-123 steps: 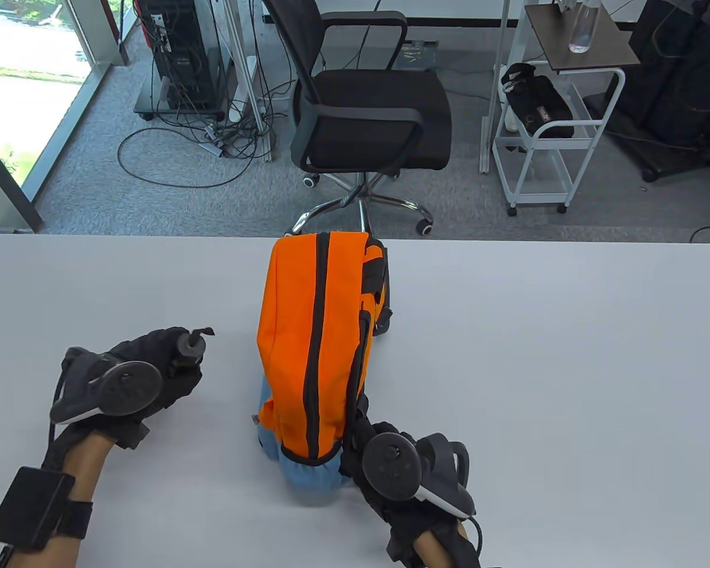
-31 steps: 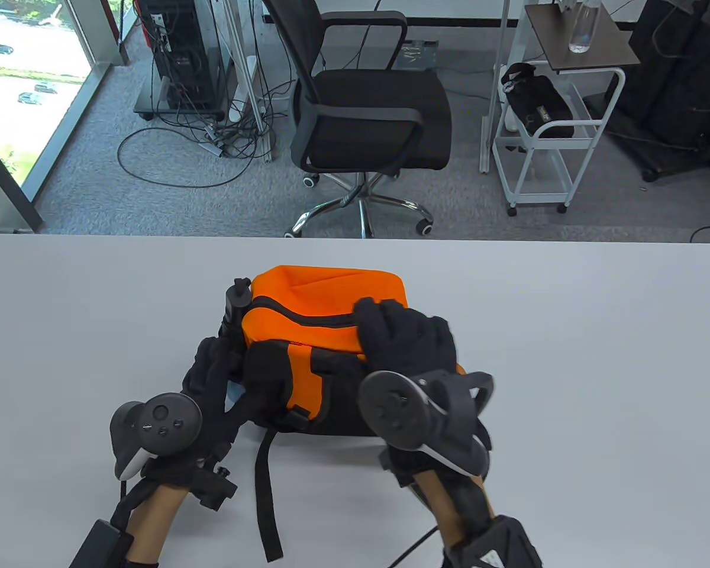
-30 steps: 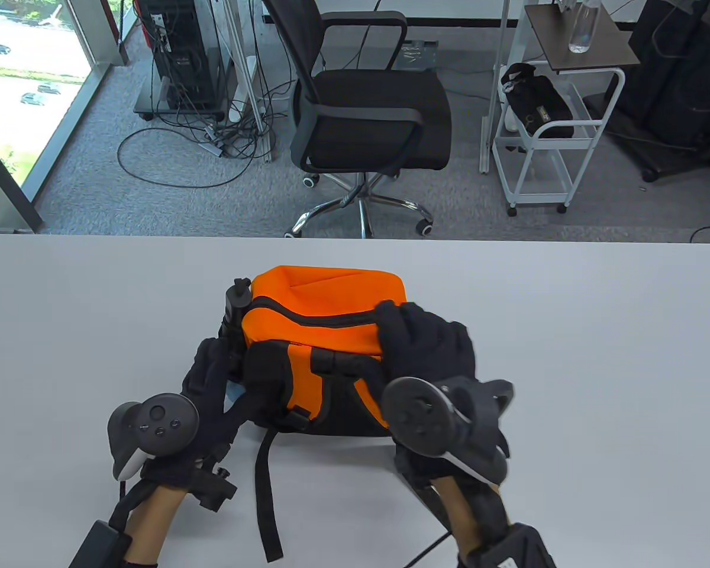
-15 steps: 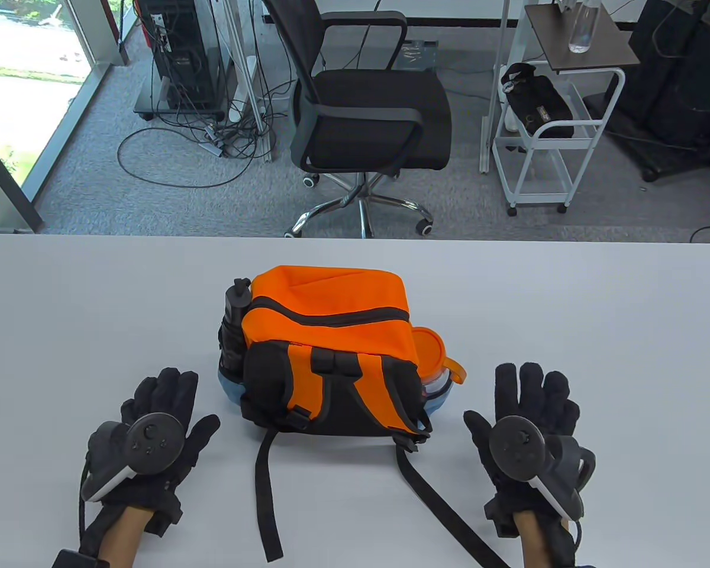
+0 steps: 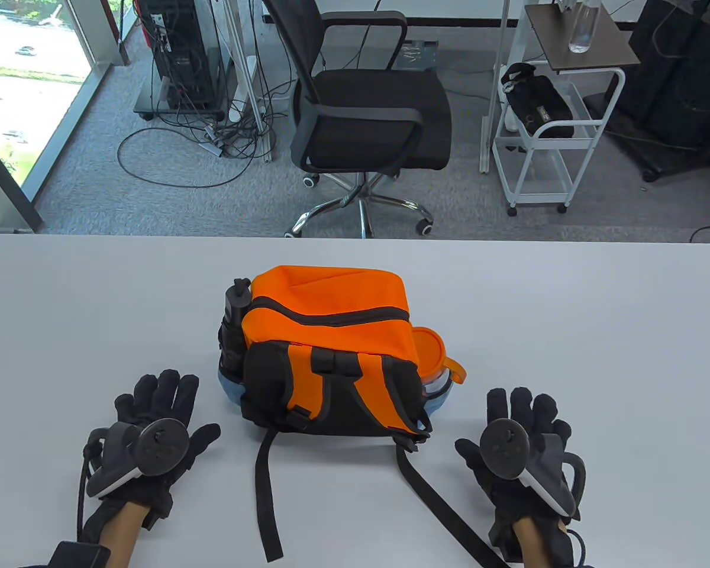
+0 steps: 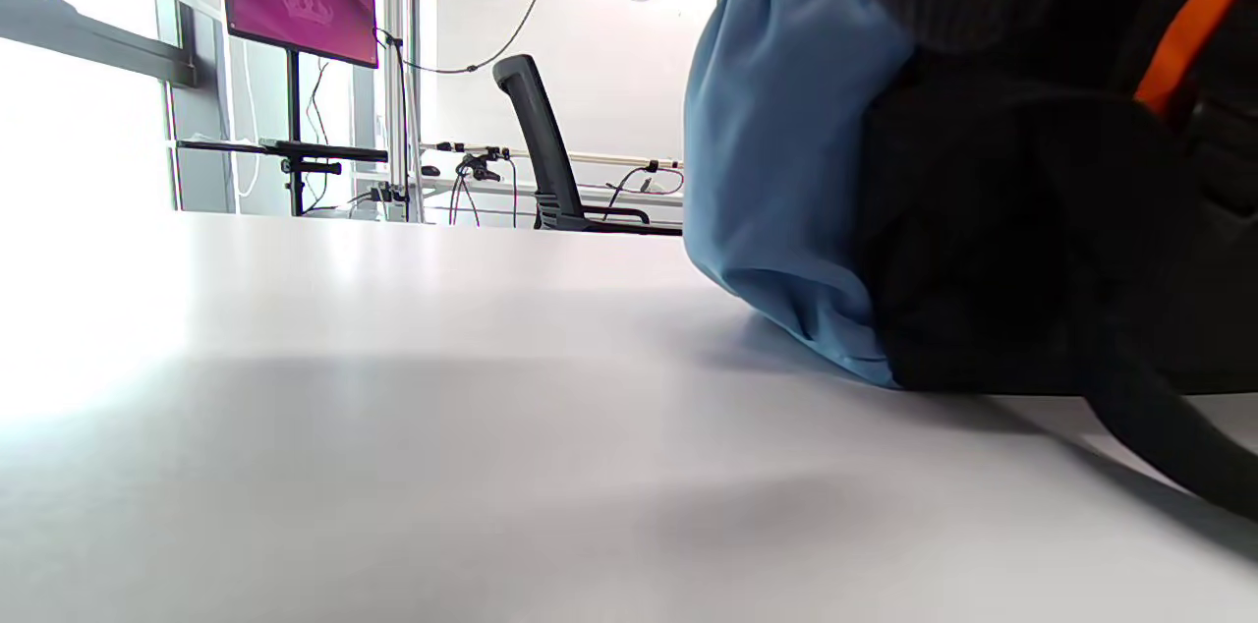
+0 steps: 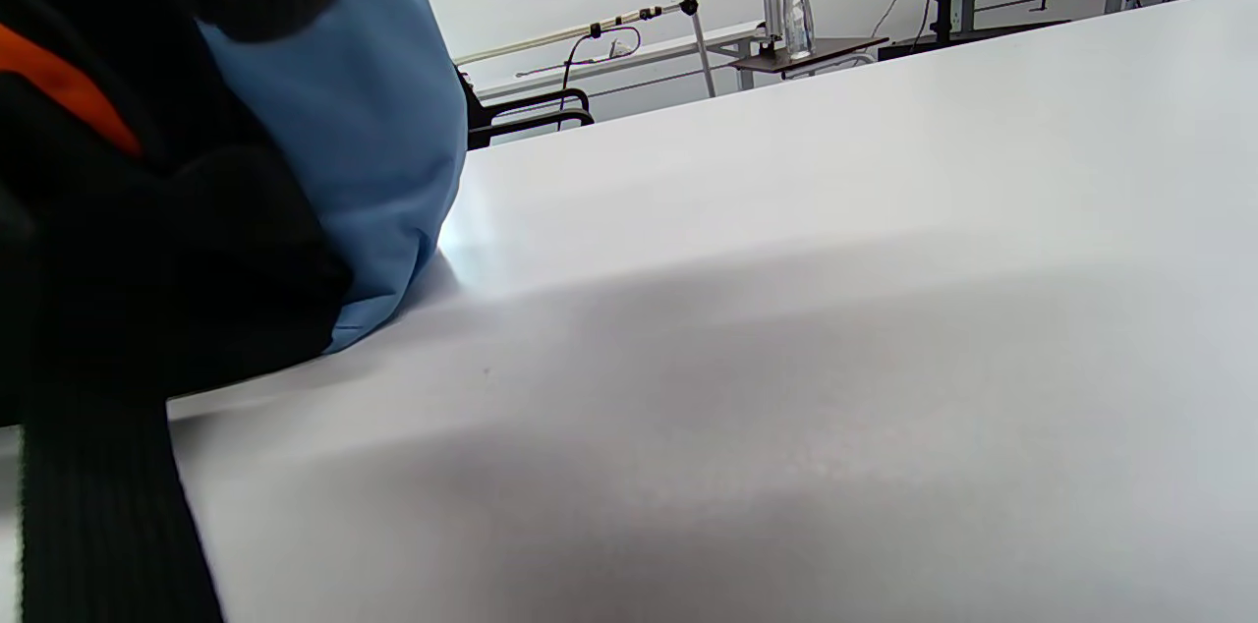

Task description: Pack school bag

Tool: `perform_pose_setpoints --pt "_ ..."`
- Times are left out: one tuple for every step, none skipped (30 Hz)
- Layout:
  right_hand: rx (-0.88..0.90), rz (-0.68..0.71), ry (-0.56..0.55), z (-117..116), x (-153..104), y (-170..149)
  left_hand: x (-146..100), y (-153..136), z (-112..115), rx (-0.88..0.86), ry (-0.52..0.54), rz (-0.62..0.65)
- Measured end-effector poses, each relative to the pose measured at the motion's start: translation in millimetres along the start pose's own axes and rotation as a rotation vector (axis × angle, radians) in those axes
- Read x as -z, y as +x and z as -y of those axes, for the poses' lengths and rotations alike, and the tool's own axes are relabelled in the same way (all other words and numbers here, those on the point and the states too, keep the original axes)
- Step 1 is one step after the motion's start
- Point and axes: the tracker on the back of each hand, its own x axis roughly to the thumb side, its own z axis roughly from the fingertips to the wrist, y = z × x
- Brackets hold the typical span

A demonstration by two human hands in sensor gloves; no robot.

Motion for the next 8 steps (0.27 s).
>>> perform_pose_setpoints --pt "-0.002 -0.003 0.004 -0.4 0.0 -0.3 -0.1 0.1 -0.2 -0.004 -0.005 -0.001" --pt "-0.005 -0.002 0.009 -1.0 0.1 -0.5 -0.1 -0.1 0.1 -0.01 -0.01 -0.001" --pt "-0.007 -0.004 0.019 -1.9 0.4 -0.7 -0.2 -0.1 0.3 -0.016 -0.012 -0.003" --pt "-0.008 -0.007 0.027 -2.9 0.7 -1.0 -0.2 -0.3 0.7 -0.018 -0.016 -0.004" --pt "-0.01 -0.008 0.037 -4.1 1.2 -1.3 -0.2 -0.4 0.9 -0.021 -0.019 -0.003" --pt "-0.011 -0.009 0.041 -4.7 1.3 -1.6 -0.2 -0.2 0.9 -0.024 -0.023 -0.003" --pt "-0.013 -0.011 0.044 -5.5 1.5 -1.8 0.0 -0.1 1.1 -0.029 -0.031 -0.004" --pt "-0.011 -0.012 0.051 -5.9 1.4 -1.9 0.1 0.3 1.0 -0.032 -0.038 -0.003"
